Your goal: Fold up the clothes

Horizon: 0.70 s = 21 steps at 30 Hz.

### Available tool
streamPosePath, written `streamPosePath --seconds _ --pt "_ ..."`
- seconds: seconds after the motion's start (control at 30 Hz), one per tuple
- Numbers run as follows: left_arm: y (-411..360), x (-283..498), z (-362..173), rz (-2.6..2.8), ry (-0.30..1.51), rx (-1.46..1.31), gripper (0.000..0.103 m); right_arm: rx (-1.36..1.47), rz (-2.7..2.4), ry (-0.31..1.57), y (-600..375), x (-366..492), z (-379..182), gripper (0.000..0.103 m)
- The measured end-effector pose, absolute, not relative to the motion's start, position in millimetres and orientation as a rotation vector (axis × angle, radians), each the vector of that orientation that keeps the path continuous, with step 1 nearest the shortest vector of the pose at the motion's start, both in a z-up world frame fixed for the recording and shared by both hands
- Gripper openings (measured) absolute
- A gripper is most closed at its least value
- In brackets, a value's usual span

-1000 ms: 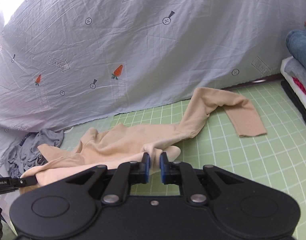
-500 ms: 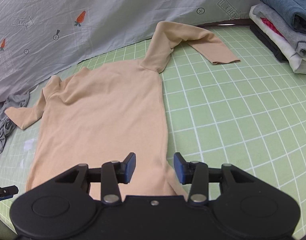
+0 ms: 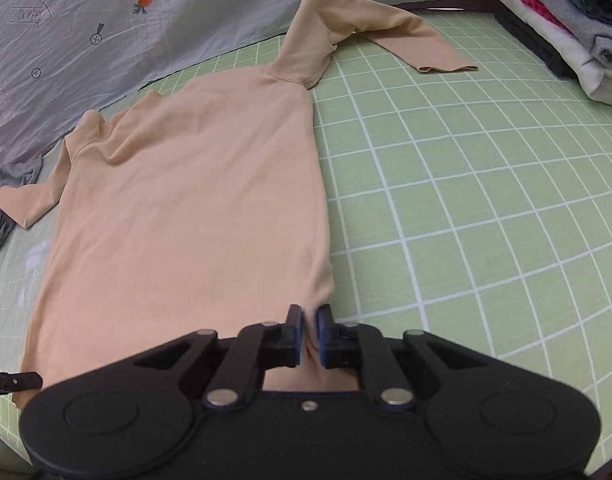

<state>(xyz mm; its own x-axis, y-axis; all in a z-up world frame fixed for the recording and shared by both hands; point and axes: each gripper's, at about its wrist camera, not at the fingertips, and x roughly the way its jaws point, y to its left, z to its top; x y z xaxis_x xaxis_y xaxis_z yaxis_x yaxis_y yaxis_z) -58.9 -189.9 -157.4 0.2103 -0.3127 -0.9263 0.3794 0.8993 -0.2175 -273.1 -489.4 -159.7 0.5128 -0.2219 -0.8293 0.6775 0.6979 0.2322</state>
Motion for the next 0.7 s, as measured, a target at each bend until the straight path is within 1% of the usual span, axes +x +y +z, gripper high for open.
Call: streamPosePath --seconds 0.13,0.27,0.3,0.37,0.4,0.43,0.47,0.5,0.53,0.6,0.63,0.67,0.7 --pt "-180 -67 -151 -0.472 1.275 0.035 0.003 0.574 -0.563 0.866 -482 -285 -145 0.008" --pt "-181 -79 -156 -0.437 1.302 0.071 0.004 0.548 -0.556 0.932 -479 -288 -151 0.009" --pt "-182 -81 -156 -0.428 1.299 0.077 0.005 0.541 -0.557 0.932 -480 -288 -151 0.009" --pt "-186 -85 -155 -0.411 1.293 0.089 0.011 0.528 -0.557 0.932 -483 -289 -150 0.013" --pt "-188 -86 -152 -0.406 1.278 0.092 0.022 0.522 -0.558 0.932 -484 -290 -150 0.019" --pt "-190 -87 -148 -0.401 1.259 0.095 0.036 0.515 -0.558 0.933 -486 -290 -149 0.033" --pt "-192 -87 -145 -0.392 1.237 0.096 0.043 0.508 -0.559 0.932 -488 -291 -149 0.045" --pt "-194 -88 -141 -0.381 1.214 0.097 0.053 0.493 -0.567 0.918 -493 -291 -146 0.050" --pt "-197 -86 -138 -0.374 1.193 0.097 0.058 0.484 -0.576 0.908 -497 -291 -143 0.056" --pt "-206 -80 -133 -0.368 1.160 0.095 0.080 0.469 -0.591 0.893 -506 -287 -142 0.069" --pt "-210 -77 -131 -0.370 1.150 0.094 0.087 0.462 -0.598 0.885 -511 -286 -142 0.082" --pt "-216 -74 -131 -0.374 1.152 0.097 0.089 0.455 -0.604 0.878 -516 -284 -141 0.093" --pt "-222 -70 -131 -0.378 1.158 0.103 0.090 0.450 -0.606 0.871 -523 -280 -141 0.097"
